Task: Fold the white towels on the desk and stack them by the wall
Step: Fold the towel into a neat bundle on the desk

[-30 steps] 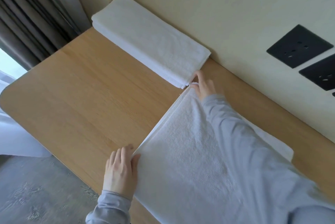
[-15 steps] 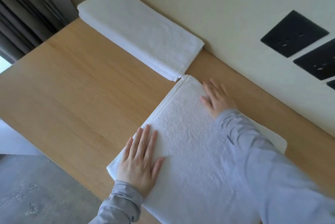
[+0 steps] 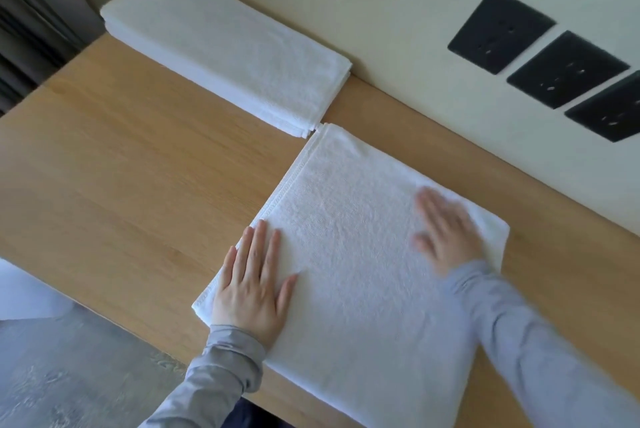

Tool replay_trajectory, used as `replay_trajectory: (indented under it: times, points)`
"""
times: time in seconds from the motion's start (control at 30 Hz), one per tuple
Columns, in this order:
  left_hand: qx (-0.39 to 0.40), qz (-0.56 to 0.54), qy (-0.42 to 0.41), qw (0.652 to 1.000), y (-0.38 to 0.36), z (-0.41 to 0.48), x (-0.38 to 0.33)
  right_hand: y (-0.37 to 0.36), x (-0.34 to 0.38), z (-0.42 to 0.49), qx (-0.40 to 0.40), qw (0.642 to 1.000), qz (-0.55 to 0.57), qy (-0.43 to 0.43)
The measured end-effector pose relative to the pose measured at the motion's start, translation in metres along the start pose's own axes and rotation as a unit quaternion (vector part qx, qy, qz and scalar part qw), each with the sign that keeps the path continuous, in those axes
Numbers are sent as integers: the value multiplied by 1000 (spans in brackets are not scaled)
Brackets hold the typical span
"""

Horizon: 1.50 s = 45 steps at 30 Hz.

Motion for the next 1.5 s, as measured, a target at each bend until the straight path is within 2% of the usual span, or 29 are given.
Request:
replay_trajectory:
  times: [0.07,0.13,0.23,0.3,0.4,0.47,0.57,0.63,0.7,0.83,1.0,1.1,1.17,1.27,1.33,1.4,1.5]
  points:
    - [-1,4,0,1000,0,0,0,-4,-41,2,30,996,-12,-87]
    - [4,9,1,1000,-1,0,1,-7,-48,5,56,991,-12,-121]
    - [4,10,5,1000,1,-2,-2,-2,-25,-6,12,991,-16,-136]
    - [-1,15,5,1000,4,-2,-5,1,4,-25,-20,995,17,-100]
    - [-21,2,0,1000,9,-8,-22,-5,61,-66,-31,999,30,20]
    - [-22,-13,-36,999,7,-19,-52,-10,84,-90,-28,996,13,79]
    - [20,-18,-86,996,-8,-42,-110,-16,92,-106,-33,995,4,89]
    - [48,-36,-58,997,-19,-51,-133,-20,90,-109,-43,995,13,92]
    - [57,-33,-32,997,-27,-54,-139,-27,82,-113,-32,994,-2,106]
    - [35,12,-46,998,-44,-57,-135,-35,34,-118,-14,992,-14,122]
    - [-1,50,-30,998,-48,-59,-138,-30,-48,-98,-23,999,23,32]
    - [-26,22,6,999,-44,-67,-153,-20,-76,-81,-51,997,56,-4]
    - [-27,-11,16,999,-47,-77,-179,-12,-74,-71,-68,994,60,56]
    - [-16,-18,18,1000,-61,-95,-212,-14,-56,-62,-50,981,23,185]
    - [-6,-11,33,999,-69,-100,-216,-22,-57,-58,-22,977,-16,213]
    - [-7,-1,37,999,-76,-102,-212,-29,-74,-51,-24,981,-1,192]
    - [-4,-13,37,999,-81,-102,-212,-29,-107,-36,-26,993,65,91]
Point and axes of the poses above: each hand's wrist, its own z-axis towards the middle knuckle, its own y-axis out of the back of the hand, x = y × z, the point moved 2 cm from there along z, towards the middle knuckle, and after that the axes turned 4 degrees about x, right-handed, at the moved point
